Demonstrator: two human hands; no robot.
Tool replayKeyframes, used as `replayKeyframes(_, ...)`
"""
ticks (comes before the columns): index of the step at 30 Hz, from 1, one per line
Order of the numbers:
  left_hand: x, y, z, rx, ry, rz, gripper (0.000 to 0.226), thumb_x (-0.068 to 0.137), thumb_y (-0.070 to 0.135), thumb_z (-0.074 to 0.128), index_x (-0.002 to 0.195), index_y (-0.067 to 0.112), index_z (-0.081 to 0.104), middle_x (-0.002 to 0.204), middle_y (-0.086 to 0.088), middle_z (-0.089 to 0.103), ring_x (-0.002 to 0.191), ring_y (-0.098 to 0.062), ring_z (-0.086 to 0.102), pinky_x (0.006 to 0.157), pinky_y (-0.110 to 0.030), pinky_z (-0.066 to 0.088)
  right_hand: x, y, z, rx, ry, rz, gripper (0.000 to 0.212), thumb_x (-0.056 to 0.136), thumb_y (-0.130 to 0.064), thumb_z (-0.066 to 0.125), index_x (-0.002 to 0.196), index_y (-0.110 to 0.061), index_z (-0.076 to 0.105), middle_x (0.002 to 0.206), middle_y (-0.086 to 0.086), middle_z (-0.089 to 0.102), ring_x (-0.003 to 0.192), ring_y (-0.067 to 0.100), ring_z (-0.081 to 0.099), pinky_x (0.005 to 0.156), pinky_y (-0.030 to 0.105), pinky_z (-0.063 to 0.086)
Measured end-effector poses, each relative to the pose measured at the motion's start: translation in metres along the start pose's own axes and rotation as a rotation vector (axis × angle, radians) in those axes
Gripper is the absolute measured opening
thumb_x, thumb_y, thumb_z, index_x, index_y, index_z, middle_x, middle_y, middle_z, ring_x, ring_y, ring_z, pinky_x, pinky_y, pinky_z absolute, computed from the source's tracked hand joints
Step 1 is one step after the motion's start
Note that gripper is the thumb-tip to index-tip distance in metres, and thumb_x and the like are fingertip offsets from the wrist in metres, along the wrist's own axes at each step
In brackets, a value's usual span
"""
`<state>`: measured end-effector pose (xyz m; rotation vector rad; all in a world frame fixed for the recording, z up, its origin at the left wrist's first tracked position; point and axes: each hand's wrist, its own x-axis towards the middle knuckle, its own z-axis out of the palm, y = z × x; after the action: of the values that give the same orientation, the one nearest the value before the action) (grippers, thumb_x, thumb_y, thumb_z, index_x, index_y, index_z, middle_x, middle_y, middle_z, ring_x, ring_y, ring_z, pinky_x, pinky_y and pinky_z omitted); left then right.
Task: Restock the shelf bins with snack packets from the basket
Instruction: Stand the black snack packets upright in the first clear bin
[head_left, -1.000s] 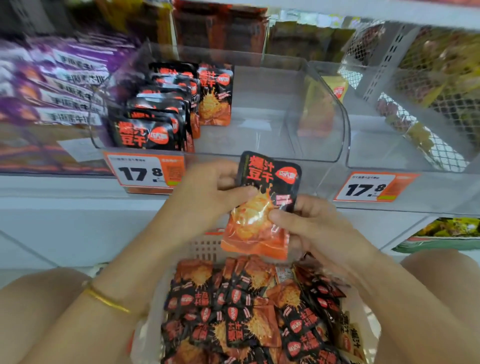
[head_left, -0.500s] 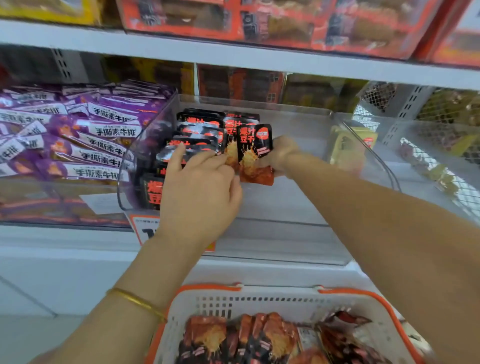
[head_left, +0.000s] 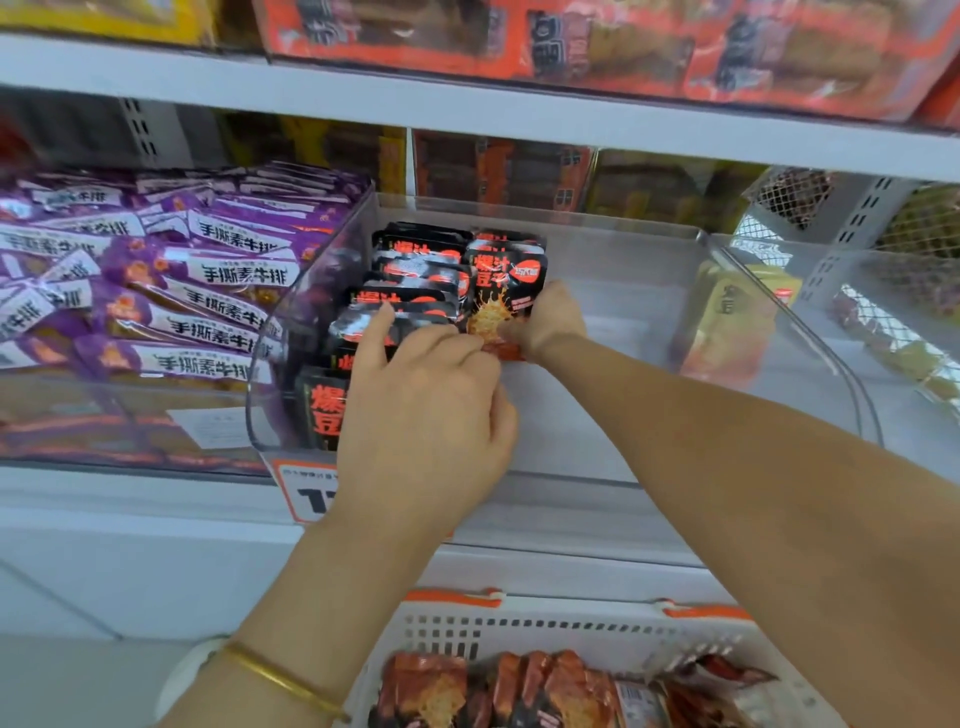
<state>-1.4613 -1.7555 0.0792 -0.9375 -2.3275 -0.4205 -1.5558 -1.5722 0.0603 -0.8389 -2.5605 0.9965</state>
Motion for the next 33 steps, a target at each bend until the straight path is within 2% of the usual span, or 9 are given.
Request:
replayKeyframes(7, -0.003, 0.007, -0.009, -0.012, 0.285, 0.086, 0.024, 0.090, 0.020, 0.049, 0.078, 0.014, 0.068, 0.093, 0.005, 0.071, 0.089, -0.024, 0.061, 0.097, -0.039, 0.033, -0.037, -0.013, -0.051, 0.057, -0.118, -0.019, 0.042, 0.077, -0.014, 0.075, 0.104, -0.005, 0.044, 0.115, 0.020, 0.059, 0.104, 0.033, 0.062, 0.088, 0.042, 0.054)
replayKeyframes(12, -0.035, 0.049, -0.024, -0.137, 0.474, 0.226, 0.026, 0.091, 0.018, 0.049, 0.079, 0.012, 0.071, 0.095, 0.005, 0.071, 0.084, -0.024, 0.055, 0.081, -0.037, 0.032, -0.171, 0.013, -0.141, 0.396, -0.111, -0.273, 0.023, 0.085, 0.005, 0.063, 0.087, -0.011, 0.046, 0.073, 0.014, 0.058, 0.059, 0.024, 0.066, 0.056, 0.037, 0.057)
replayKeyframes(18, -0.089, 0.104, 0.010, -0.216, -0.082, 0.283, 0.026, 0.086, 0.023, 0.046, 0.070, 0.015, 0.066, 0.081, 0.007, 0.069, 0.079, -0.023, 0.059, 0.076, -0.035, 0.032, -0.235, 0.151, -0.142, 0.024, -0.583, 0.189, 0.015, 0.086, 0.002, 0.061, 0.078, -0.009, 0.055, 0.070, 0.013, 0.058, 0.062, 0.027, 0.063, 0.065, 0.037, 0.057)
replayKeyframes(21, -0.106, 0.121, 0.033, -0.166, -0.313, 0.324, 0.029, 0.085, 0.027, 0.042, 0.067, 0.018, 0.063, 0.073, 0.008, 0.065, 0.078, -0.021, 0.058, 0.077, -0.034, 0.032, -0.223, 0.215, -0.100, -0.374, -0.530, 0.277, 0.023, 0.091, -0.016, 0.056, 0.070, -0.021, 0.049, 0.072, 0.000, 0.048, 0.083, 0.018, 0.056, 0.069, 0.026, 0.041)
replayKeyframes(23, -0.112, 0.126, 0.043, -0.159, -0.407, 0.346, 0.032, 0.086, 0.028, 0.038, 0.068, 0.019, 0.062, 0.071, 0.008, 0.064, 0.077, -0.020, 0.056, 0.077, -0.035, 0.034, -0.222, 0.248, -0.070, -0.494, -0.515, 0.314, 0.011, 0.092, -0.013, 0.051, 0.093, -0.011, 0.061, 0.090, 0.005, 0.059, 0.092, 0.021, 0.059, 0.069, 0.028, 0.045)
replayKeyframes(25, -0.118, 0.128, 0.050, -0.172, -0.492, 0.352, 0.036, 0.087, 0.030, 0.034, 0.069, 0.019, 0.063, 0.072, 0.008, 0.064, 0.078, -0.020, 0.056, 0.077, -0.037, 0.040, -0.229, 0.278, -0.045, -0.674, -0.615, 0.341, 0.033, 0.093, -0.011, 0.046, 0.124, -0.006, 0.055, 0.116, 0.011, 0.063, 0.107, 0.029, 0.059, 0.085, 0.037, 0.048)
replayKeyframes(27, -0.123, 0.129, 0.054, -0.193, -0.537, 0.359, 0.037, 0.087, 0.031, 0.032, 0.068, 0.019, 0.062, 0.070, 0.008, 0.063, 0.077, -0.019, 0.057, 0.074, -0.037, 0.045, -0.239, 0.295, -0.030, -0.762, -0.661, 0.357, 0.032, 0.094, -0.011, 0.046, 0.124, -0.009, 0.056, 0.124, 0.011, 0.060, 0.115, 0.030, 0.056, 0.093, 0.040, 0.045)
replayKeyframes(31, -0.126, 0.126, 0.060, -0.201, -0.587, 0.369, 0.042, 0.088, 0.035, 0.028, 0.075, 0.022, 0.066, 0.077, 0.009, 0.065, 0.081, -0.017, 0.057, 0.074, -0.035, 0.046, -0.238, 0.283, -0.020, -0.683, -0.611, 0.302, 0.027, 0.094, -0.009, 0.047, 0.117, -0.010, 0.061, 0.119, 0.011, 0.061, 0.109, 0.030, 0.057, 0.086, 0.038, 0.047)
replayKeyframes(33, -0.125, 0.127, 0.059, -0.189, -0.660, 0.377, 0.045, 0.089, 0.040, 0.025, 0.091, 0.023, 0.067, 0.094, 0.009, 0.066, 0.094, -0.016, 0.056, 0.080, -0.035, 0.044, -0.227, 0.260, -0.026, -0.590, -0.620, 0.265, 0.019, 0.094, -0.007, 0.043, 0.098, -0.013, 0.060, 0.108, 0.012, 0.064, 0.085, 0.023, 0.060, 0.076, 0.037, 0.048)
